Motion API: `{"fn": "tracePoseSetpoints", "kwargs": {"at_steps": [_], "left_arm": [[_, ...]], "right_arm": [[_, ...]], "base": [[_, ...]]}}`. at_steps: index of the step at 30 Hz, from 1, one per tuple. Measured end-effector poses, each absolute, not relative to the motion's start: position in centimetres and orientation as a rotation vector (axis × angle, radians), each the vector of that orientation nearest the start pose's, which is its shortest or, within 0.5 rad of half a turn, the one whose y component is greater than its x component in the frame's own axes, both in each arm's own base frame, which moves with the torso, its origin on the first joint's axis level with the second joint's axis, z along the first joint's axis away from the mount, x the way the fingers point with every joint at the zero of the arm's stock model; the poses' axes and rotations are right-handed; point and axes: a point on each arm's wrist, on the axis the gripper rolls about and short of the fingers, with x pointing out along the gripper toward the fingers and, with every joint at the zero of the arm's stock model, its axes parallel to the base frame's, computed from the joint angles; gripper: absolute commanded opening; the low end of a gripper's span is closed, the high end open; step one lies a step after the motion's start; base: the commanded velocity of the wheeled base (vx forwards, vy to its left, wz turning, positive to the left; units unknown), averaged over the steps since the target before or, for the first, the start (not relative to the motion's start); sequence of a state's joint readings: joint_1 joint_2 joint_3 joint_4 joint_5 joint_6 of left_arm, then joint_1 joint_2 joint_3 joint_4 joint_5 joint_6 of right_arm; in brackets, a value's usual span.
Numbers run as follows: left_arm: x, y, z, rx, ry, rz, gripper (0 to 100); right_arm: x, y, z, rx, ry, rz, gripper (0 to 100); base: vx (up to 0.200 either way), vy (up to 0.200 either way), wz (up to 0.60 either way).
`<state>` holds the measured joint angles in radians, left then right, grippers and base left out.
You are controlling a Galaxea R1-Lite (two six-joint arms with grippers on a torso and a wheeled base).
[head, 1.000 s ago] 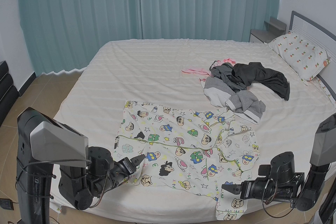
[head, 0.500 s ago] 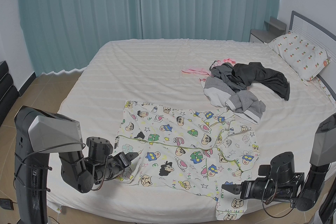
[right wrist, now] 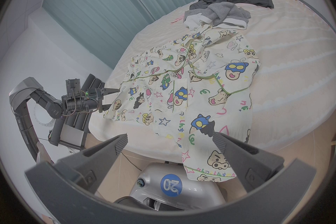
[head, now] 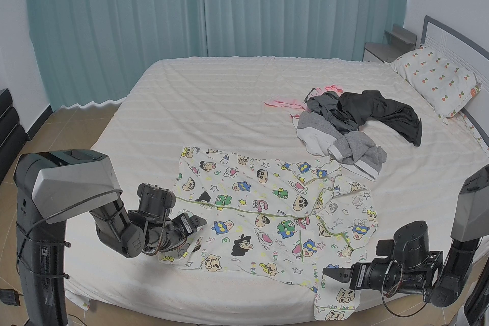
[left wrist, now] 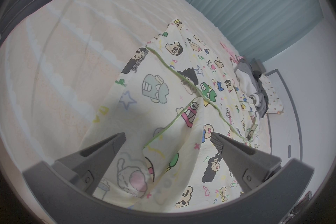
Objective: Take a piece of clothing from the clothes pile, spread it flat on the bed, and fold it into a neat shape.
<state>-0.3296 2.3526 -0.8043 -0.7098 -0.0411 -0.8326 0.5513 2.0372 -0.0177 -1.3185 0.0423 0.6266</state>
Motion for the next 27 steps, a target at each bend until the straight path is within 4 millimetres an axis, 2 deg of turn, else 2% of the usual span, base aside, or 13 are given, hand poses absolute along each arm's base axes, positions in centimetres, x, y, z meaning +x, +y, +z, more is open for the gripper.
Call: {"fn": "tracePoseSetpoints", "kwargs": {"at_steps": [5, 11, 20, 27], "left_arm": [[34.2, -12.3, -3.0, -0.735, 0.974, 0.141, 100], [35.2, -12.9, -1.4, -0.811, 0.892, 0.275, 100], [35.0, -13.1, -1.1, -0.732, 1.025, 0.381, 100], [35.7, -14.1, -0.8, -0.617, 1.043, 0.411, 100]], "right_arm": [[17.4, 10.8, 1.2, 0.405, 0.835, 0.331, 100], [17.4, 10.8, 1.2, 0.402, 0.833, 0.323, 100], [17.4, 10.9, 1.2, 0.398, 0.831, 0.320, 100], [17.3, 11.0, 1.2, 0.397, 0.830, 0.322, 100]], "base": [[0.000, 0.000, 0.00], [0.000, 0.000, 0.00], [0.000, 0.000, 0.00], [0.000, 0.000, 0.00]]}}
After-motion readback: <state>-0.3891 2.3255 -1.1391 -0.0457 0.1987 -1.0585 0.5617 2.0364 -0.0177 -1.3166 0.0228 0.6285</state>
